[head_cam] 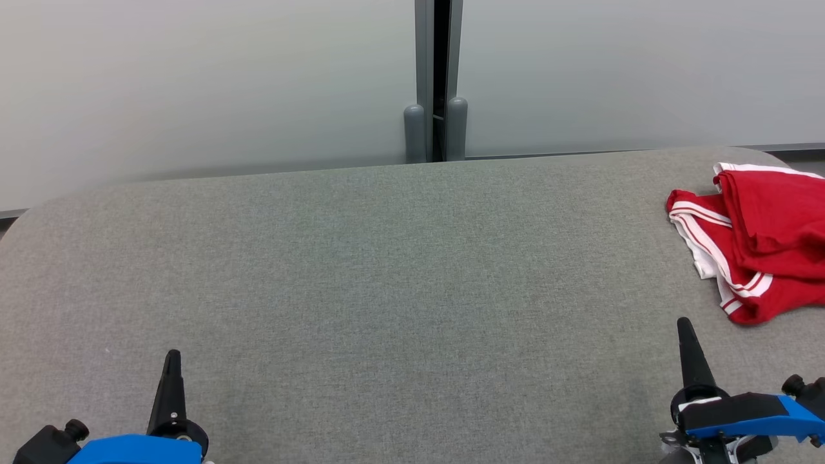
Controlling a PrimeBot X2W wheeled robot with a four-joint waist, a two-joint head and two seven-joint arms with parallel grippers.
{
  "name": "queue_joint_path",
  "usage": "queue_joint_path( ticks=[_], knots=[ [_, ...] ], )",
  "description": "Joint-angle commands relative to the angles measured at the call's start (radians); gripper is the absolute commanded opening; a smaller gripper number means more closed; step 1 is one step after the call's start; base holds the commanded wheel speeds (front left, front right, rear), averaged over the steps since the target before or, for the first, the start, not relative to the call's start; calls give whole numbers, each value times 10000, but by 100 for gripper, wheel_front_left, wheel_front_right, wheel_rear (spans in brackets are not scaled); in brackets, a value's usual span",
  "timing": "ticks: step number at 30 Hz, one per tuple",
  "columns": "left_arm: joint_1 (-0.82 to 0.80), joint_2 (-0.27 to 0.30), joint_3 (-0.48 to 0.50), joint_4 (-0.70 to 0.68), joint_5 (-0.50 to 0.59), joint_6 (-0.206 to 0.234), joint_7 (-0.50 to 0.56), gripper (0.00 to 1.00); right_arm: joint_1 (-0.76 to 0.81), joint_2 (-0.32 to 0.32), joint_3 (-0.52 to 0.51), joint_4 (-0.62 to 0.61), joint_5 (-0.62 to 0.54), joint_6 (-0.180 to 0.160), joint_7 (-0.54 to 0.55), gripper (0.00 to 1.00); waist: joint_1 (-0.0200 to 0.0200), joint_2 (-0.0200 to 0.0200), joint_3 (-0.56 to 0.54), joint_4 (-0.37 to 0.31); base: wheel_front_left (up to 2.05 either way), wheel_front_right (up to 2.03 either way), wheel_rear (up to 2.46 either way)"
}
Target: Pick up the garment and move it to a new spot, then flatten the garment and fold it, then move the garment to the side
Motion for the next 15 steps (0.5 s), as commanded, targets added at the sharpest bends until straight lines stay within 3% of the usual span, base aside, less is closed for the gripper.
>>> queue_joint_path(
  ticks=[1,15],
  knots=[
    [-249,93,83,-127,-263,-62,57,0,-246,17,-54,-119,260,-1,74,0,-1,0,-3,6,0,0,0],
    [-324,102,192,-122,-1737,-156,449,0,-307,81,-180,-110,1756,-2,462,0,-1,0,-42,79,0,0,0]
  ],
)
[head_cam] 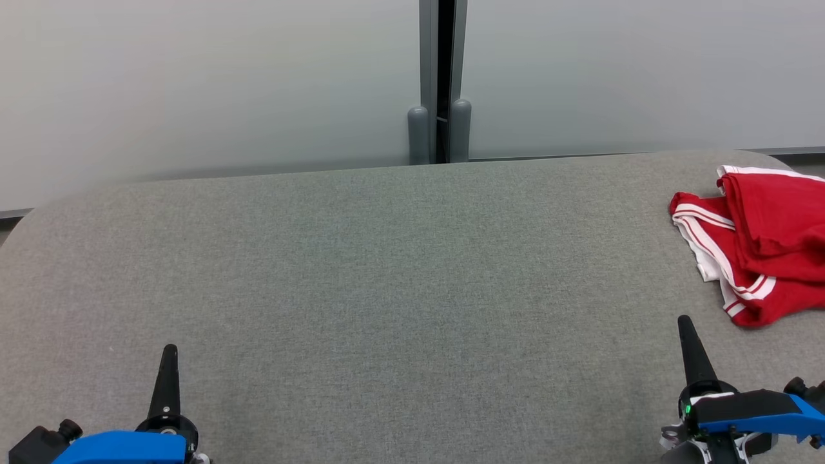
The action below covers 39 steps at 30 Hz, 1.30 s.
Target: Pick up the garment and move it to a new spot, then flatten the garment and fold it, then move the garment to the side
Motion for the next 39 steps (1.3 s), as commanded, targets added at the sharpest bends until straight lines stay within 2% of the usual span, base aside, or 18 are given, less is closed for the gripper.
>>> queue_joint_path(
  ticks=[1,39],
  knots=[
    [-195,76,64,-108,-231,-76,88,0,-214,32,-53,-100,274,-2,75,0,-1,0,-4,7,0,0,0],
    [-368,104,315,-85,-3447,-263,912,0,-350,173,-322,-71,3492,-1,914,0,-1,0,-109,206,0,0,0]
  ],
)
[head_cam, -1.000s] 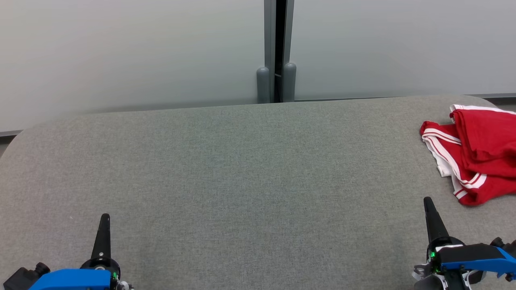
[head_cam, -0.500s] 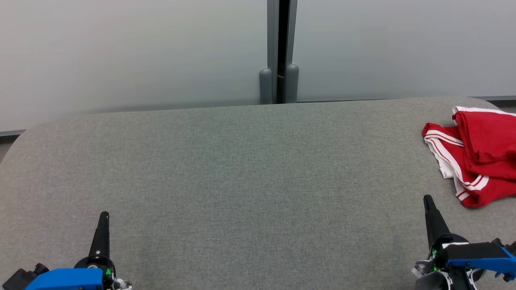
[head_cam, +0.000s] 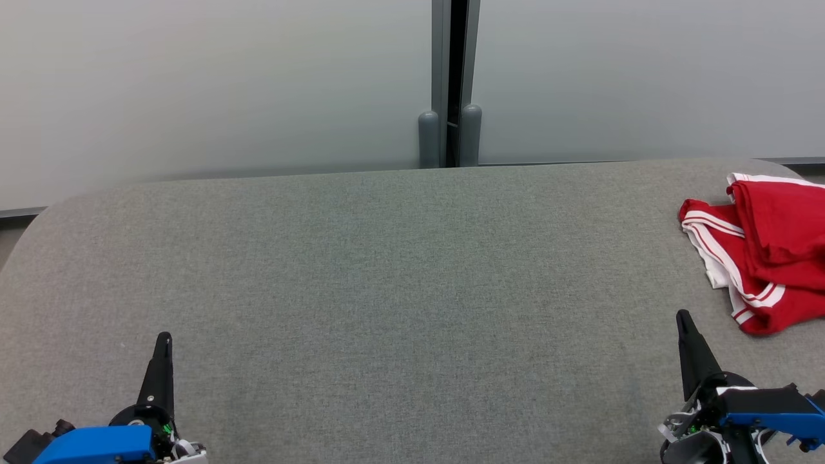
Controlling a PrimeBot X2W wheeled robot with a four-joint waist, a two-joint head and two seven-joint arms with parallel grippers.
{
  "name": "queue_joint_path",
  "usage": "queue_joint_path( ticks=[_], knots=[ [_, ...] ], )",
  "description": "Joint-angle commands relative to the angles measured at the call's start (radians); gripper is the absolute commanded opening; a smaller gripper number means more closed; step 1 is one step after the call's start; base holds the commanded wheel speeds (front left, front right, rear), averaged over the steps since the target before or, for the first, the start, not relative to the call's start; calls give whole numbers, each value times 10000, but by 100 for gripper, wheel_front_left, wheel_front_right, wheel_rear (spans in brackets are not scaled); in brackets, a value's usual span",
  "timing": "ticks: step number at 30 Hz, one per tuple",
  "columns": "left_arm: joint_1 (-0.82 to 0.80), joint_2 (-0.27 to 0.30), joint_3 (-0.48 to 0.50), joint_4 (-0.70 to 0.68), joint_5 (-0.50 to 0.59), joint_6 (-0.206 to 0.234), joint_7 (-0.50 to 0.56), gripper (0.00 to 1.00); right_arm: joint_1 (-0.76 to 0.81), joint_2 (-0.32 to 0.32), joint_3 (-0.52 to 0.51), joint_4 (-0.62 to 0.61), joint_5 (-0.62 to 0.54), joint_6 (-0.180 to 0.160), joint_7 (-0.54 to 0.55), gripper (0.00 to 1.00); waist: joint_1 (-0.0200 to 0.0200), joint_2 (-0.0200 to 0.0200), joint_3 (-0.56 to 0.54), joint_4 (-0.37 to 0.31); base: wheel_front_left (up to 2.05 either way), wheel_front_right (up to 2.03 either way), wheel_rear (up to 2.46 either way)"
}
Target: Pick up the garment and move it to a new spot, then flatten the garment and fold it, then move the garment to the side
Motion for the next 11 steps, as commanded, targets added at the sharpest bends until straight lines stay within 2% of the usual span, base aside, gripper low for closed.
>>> queue_joint_path(
  ticks=[1,11],
  knots=[
    [-136,74,74,-51,-232,-58,69,0,-180,54,-42,-53,236,1,76,0,0,0,-5,9,0,0,0],
    [-185,77,122,-46,-917,-111,250,0,-190,80,-98,-46,930,0,269,0,0,0,-32,61,0,0,0]
  ],
)
